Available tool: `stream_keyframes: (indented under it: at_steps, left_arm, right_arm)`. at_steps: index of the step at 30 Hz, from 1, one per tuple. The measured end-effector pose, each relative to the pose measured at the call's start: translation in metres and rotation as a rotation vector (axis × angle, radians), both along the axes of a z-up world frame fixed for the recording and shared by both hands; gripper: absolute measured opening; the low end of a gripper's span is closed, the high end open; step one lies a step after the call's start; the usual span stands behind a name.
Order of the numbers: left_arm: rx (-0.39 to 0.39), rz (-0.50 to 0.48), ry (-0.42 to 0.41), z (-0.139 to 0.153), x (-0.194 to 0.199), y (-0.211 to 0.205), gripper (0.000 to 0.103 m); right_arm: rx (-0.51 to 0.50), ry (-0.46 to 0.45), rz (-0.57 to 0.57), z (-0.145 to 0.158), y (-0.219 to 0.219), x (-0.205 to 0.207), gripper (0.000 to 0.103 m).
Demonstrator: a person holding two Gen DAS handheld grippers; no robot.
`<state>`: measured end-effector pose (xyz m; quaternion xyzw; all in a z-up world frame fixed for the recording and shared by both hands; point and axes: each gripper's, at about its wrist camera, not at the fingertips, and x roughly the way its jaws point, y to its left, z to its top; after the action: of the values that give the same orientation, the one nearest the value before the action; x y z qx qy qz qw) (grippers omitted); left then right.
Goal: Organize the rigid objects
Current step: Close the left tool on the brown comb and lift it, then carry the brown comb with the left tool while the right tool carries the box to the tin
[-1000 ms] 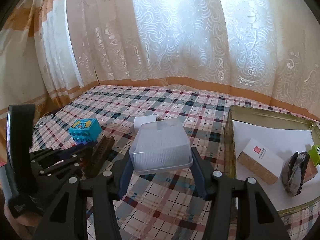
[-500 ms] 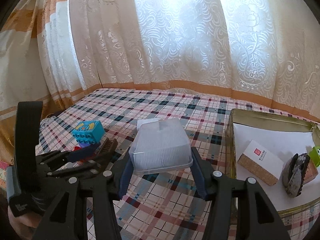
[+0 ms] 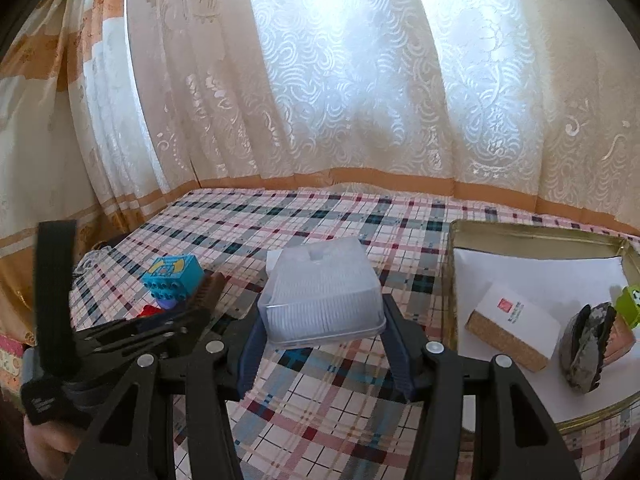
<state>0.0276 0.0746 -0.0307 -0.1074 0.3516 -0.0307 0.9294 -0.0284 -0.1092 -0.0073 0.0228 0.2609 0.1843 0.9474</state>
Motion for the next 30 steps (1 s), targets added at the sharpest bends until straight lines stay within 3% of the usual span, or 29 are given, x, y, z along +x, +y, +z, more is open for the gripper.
stream_keyframes:
  at_steps: [4,9,18,30]
  left_arm:
    - [-0.005,0.045,-0.095,0.012,-0.012,0.0,0.024]
    - [0.055,0.052,-0.192,0.024,-0.022,-0.016,0.024]
    - [0.116,-0.002,-0.232,0.037,-0.024,-0.059,0.024]
    - [0.124,-0.053,-0.265,0.05,-0.025,-0.102,0.024]
  right_arm:
    - [0.033,-0.056,-0.011,0.008,-0.01,-0.007,0.056]
    - [0.071,-0.127,-0.022,0.019,-0.024,-0.018,0.056]
    - [0.071,-0.14,-0.07,0.021,-0.05,-0.019,0.056]
    - [0.096,-0.145,-0.15,0.024,-0.099,-0.021,0.056]
